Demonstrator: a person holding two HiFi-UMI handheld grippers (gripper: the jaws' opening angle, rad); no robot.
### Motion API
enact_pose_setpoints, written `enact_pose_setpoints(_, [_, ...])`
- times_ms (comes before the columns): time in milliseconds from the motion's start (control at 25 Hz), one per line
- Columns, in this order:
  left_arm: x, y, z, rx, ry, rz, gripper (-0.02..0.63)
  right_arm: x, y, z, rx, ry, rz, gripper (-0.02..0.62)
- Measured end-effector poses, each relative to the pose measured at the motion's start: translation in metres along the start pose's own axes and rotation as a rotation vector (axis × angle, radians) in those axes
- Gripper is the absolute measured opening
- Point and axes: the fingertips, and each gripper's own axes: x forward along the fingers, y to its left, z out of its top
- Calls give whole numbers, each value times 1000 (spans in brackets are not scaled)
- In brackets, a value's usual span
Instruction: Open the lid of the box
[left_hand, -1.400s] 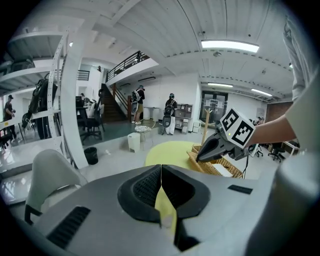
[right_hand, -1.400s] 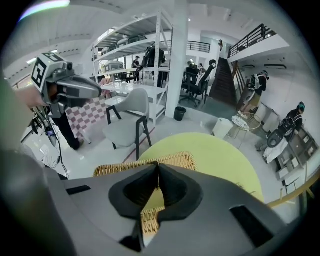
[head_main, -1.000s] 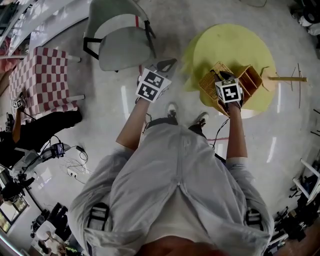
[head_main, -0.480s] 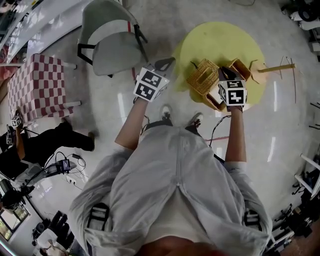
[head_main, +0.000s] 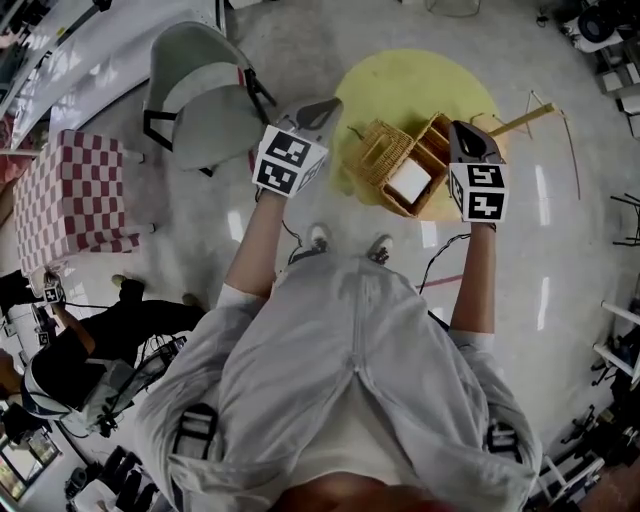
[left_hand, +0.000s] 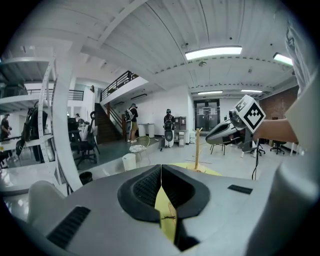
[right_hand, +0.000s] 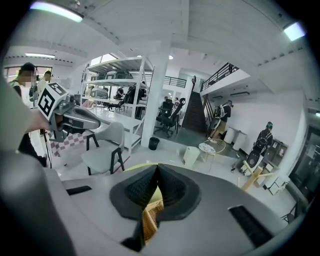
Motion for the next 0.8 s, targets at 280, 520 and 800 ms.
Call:
enact_pose_setpoints(280, [-1, -23, 54, 71, -78, 11, 29, -46, -35, 24, -5, -98, -56, 23])
enact_pose_setpoints(520, [-10, -38, 100, 109, -158, 13, 29, -82, -57, 52, -21, -186, -95, 23])
enact_pose_setpoints(800, [-17, -46, 124, 164, -198, 26, 29, -99, -62, 67, -56, -226, -103, 23])
